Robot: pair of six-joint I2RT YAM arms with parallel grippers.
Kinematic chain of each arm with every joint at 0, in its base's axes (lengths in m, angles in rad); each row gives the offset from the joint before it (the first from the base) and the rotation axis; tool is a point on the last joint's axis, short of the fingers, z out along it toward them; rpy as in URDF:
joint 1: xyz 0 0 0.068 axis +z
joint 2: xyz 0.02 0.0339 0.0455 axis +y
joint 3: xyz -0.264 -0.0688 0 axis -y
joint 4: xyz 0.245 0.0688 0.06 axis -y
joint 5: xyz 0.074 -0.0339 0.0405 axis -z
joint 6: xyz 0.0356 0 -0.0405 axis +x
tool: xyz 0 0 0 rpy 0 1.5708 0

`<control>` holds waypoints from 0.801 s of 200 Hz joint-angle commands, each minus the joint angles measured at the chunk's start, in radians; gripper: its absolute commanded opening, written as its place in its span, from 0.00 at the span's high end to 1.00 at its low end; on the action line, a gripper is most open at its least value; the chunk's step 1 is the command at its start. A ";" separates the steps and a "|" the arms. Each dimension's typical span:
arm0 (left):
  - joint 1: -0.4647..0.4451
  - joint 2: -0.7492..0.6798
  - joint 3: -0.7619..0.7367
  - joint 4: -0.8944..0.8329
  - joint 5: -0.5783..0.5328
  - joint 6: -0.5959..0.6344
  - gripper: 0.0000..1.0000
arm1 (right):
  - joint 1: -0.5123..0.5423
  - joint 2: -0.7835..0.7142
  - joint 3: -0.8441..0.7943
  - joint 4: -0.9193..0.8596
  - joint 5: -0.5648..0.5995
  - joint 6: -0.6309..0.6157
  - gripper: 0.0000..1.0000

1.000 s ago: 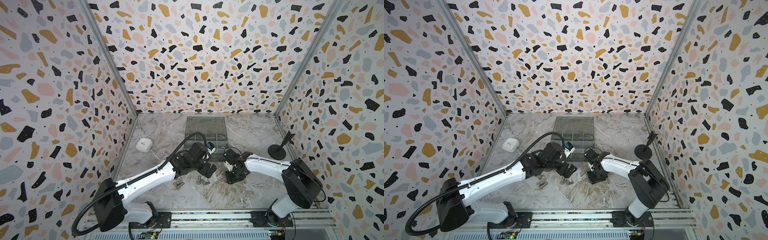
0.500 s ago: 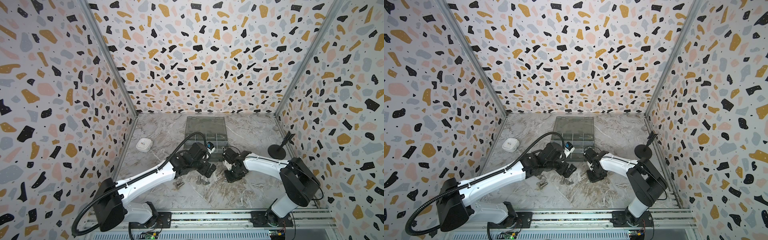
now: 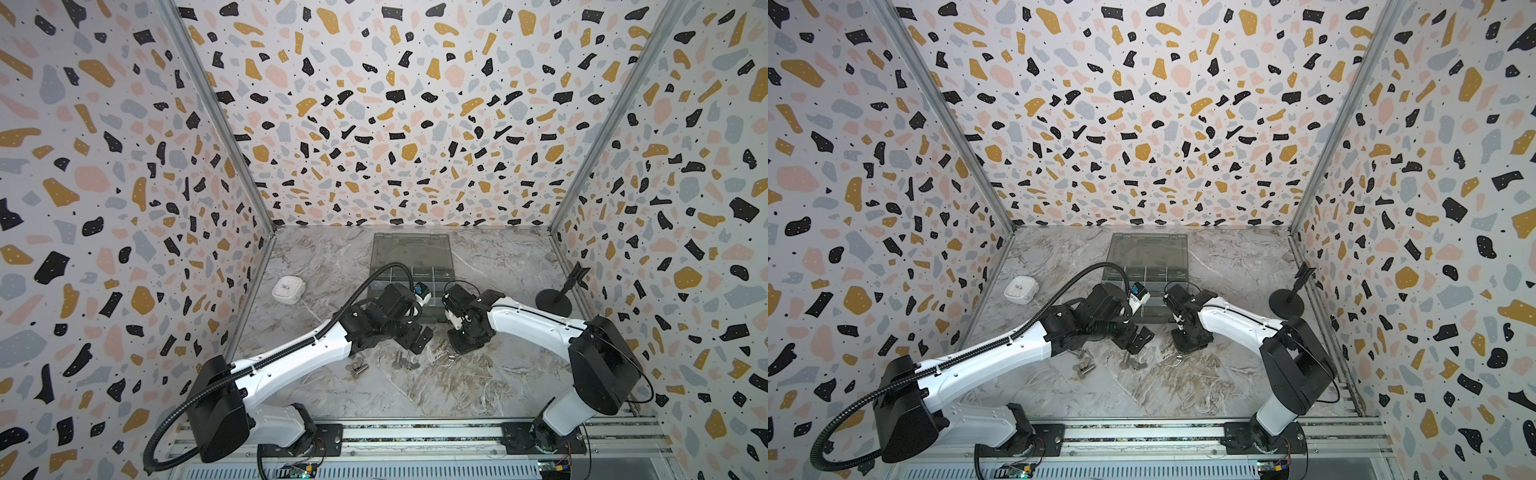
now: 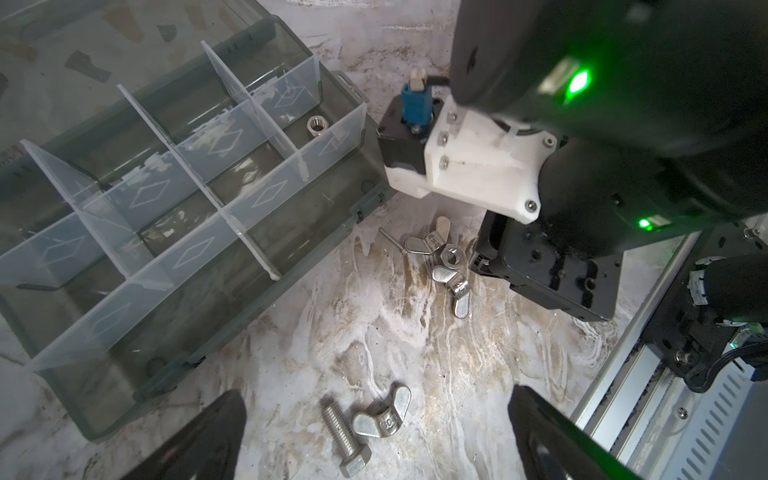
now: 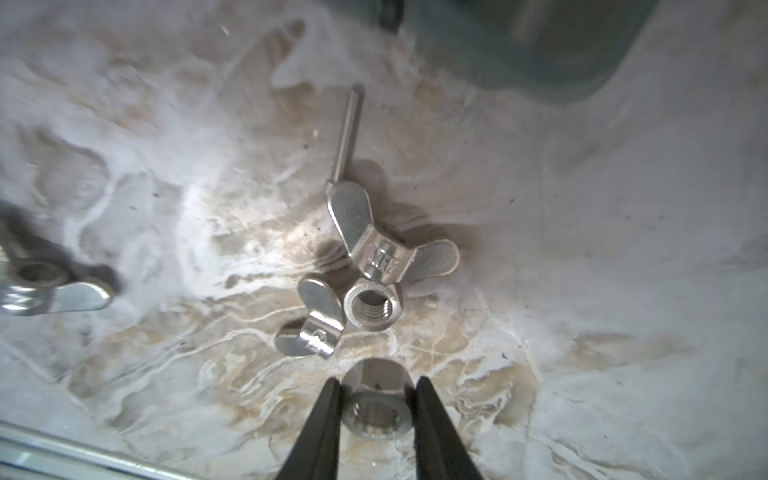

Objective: Sort the screws and nuts into containers
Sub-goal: 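Carry the hex nut to the box compartment and release it with the right gripper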

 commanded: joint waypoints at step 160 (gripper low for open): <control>0.077 0.224 0.353 -0.045 0.038 0.144 0.00 | -0.184 0.272 0.492 -0.010 -0.013 -0.121 0.79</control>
